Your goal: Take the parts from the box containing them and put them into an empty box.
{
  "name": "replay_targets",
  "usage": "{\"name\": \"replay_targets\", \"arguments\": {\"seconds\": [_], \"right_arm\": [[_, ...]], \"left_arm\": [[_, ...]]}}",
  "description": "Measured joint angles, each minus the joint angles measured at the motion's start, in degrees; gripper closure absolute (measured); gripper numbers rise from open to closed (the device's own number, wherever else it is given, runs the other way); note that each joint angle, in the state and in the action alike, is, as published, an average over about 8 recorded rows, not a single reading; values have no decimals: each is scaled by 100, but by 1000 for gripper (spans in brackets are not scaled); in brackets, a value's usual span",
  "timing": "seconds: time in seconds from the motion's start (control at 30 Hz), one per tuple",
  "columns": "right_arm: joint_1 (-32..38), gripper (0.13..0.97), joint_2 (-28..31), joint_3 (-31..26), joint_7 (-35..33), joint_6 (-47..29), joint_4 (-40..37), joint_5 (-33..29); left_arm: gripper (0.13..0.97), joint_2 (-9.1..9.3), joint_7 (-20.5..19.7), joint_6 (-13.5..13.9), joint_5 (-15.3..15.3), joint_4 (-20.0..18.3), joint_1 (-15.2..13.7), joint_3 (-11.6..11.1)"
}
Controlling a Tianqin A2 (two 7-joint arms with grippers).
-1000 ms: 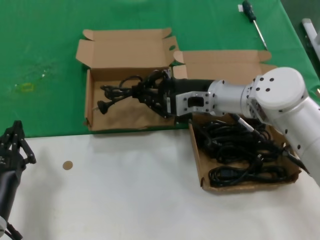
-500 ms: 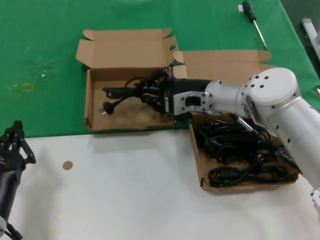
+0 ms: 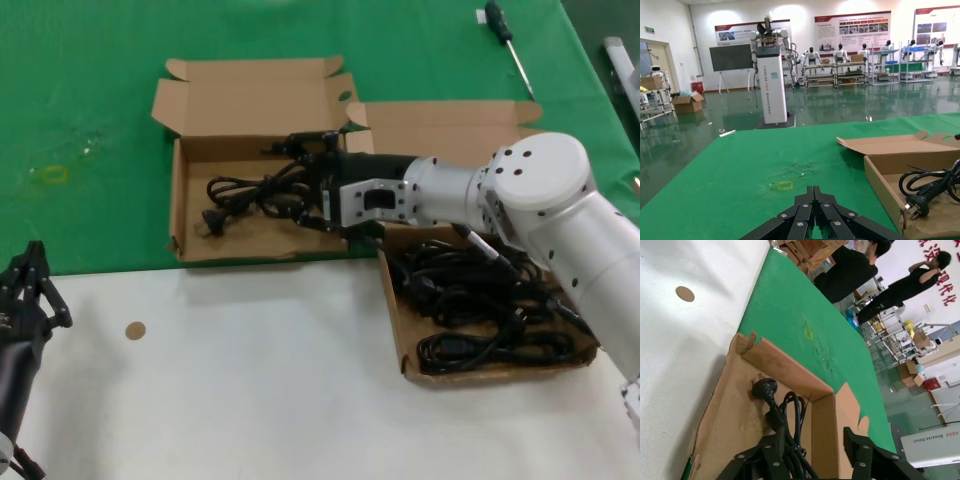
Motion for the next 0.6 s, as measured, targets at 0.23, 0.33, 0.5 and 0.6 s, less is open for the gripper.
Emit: {"name": "replay_targets", "arguments": {"seconds": [0.23, 0.33, 0.5, 0.6], "right_arm": [[-178, 621, 206, -60, 387, 7, 566, -104], [-270, 568, 307, -62, 527, 9, 831, -121], [-381, 434, 423, -53, 672, 11, 1133, -124], [-401, 407, 441, -49, 695, 12, 1184, -122]], "left_arm": [[945, 0, 0, 0, 0, 0, 0, 0], [945, 0, 0, 0, 0, 0, 0, 0], [945, 0, 0, 0, 0, 0, 0, 0], [944, 0, 0, 0, 0, 0, 0, 0]]}}
